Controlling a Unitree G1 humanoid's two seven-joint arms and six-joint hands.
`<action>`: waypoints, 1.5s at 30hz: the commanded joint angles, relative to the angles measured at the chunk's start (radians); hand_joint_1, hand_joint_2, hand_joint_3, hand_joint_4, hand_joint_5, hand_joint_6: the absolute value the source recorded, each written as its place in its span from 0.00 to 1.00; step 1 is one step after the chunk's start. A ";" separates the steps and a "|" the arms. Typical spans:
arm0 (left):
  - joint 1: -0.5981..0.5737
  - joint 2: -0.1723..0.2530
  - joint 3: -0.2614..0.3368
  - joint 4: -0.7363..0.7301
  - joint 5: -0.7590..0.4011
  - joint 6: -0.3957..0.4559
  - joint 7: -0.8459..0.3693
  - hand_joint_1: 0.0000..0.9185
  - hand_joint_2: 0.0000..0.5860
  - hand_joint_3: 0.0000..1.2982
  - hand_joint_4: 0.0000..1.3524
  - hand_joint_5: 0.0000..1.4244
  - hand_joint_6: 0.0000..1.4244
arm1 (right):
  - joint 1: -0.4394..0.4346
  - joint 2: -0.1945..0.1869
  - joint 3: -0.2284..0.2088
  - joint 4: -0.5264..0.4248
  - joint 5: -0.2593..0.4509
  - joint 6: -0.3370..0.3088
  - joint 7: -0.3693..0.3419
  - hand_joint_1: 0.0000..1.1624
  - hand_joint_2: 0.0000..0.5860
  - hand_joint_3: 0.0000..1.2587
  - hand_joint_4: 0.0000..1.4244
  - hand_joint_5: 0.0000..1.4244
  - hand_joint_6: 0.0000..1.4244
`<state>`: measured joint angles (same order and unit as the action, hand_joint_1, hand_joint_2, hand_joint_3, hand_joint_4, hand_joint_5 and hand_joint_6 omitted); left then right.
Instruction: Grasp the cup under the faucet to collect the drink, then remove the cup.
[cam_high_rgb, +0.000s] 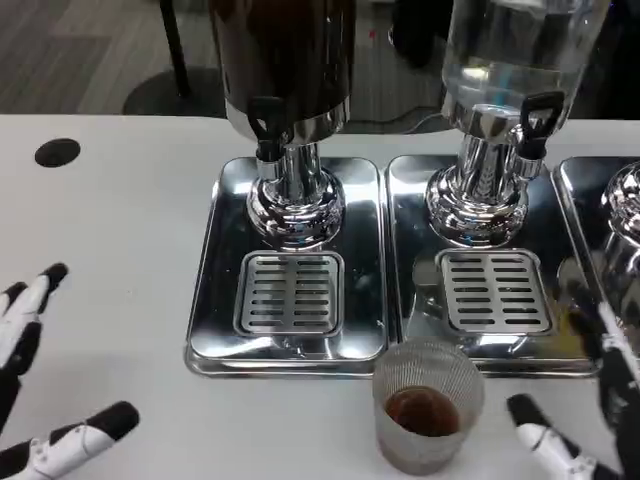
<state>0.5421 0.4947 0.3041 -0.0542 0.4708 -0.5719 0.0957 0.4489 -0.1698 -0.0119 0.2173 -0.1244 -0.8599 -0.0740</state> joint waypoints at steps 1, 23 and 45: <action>0.016 -0.023 0.017 0.036 -0.012 -0.027 0.051 0.00 0.03 0.00 0.00 0.00 0.00 | -0.038 -0.035 -0.067 -0.025 0.040 0.056 0.013 0.59 0.44 0.05 0.02 0.03 0.01; 0.055 -0.120 -0.010 0.078 0.055 -0.099 0.194 0.00 0.05 0.00 0.00 0.00 0.00 | -0.217 -0.140 -0.270 0.133 -0.169 0.234 -0.213 0.37 0.92 0.28 0.20 0.15 0.08; 0.103 -0.138 -0.054 -0.070 0.085 0.050 0.117 0.00 0.18 0.07 0.00 0.00 0.00 | -0.147 -0.199 -0.105 -0.160 -0.630 0.635 -0.332 0.43 1.00 0.30 0.16 0.09 0.01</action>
<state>0.6242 0.3581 0.2511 -0.1092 0.5539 -0.4946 0.1883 0.3020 -0.3587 -0.1271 0.0704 -0.7544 -0.2495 -0.4023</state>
